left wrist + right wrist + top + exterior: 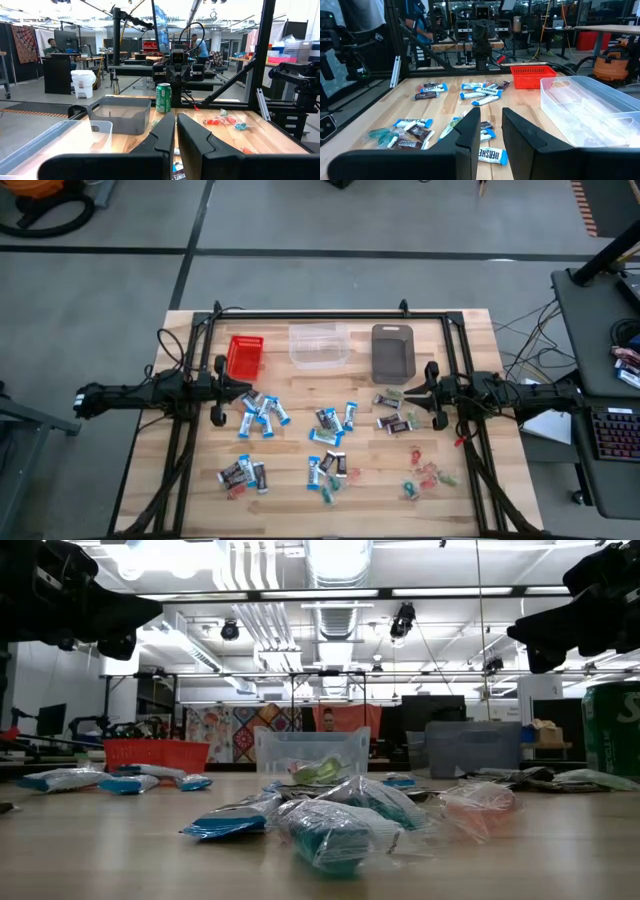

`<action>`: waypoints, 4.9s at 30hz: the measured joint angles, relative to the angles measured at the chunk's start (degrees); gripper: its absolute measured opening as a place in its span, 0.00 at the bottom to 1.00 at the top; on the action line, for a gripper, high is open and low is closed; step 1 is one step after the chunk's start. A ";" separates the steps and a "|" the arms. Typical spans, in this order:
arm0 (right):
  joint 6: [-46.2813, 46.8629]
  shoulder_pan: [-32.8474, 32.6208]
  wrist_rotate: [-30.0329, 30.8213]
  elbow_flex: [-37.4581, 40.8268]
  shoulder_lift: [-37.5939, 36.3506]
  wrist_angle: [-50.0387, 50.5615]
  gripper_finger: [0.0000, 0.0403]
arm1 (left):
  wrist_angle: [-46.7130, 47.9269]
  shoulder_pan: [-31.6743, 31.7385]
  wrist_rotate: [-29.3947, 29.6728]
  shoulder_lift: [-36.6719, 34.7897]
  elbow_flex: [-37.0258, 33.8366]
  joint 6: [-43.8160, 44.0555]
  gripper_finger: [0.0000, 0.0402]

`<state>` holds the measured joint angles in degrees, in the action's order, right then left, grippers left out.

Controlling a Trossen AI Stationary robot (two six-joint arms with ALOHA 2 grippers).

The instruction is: Sort candy

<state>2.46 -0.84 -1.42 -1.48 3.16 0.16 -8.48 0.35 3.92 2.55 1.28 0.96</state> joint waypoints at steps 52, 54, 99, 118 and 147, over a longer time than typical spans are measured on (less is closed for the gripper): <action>35.45 0.10 -0.45 -6.91 14.01 -4.03 0.17 | -38.92 -0.34 -3.47 28.86 0.72 23.91 0.01; 35.73 0.10 0.53 -9.92 16.80 0.10 0.17 | -37.93 -0.29 -3.45 30.56 1.54 21.60 0.01; 17.11 -4.92 5.95 -39.48 57.72 31.58 0.18 | -34.08 -0.25 -3.54 52.98 14.42 24.73 0.01; 9.69 -7.55 4.44 -44.30 74.76 41.22 0.40 | -35.69 -0.25 -3.50 55.70 15.10 22.04 0.01; 6.55 -7.41 6.92 -49.86 78.51 37.88 0.04 | -39.13 -0.25 -3.50 58.75 15.13 26.80 0.01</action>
<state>9.01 -8.25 5.50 -51.34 81.67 38.04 -47.60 0.10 0.43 61.30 16.40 27.77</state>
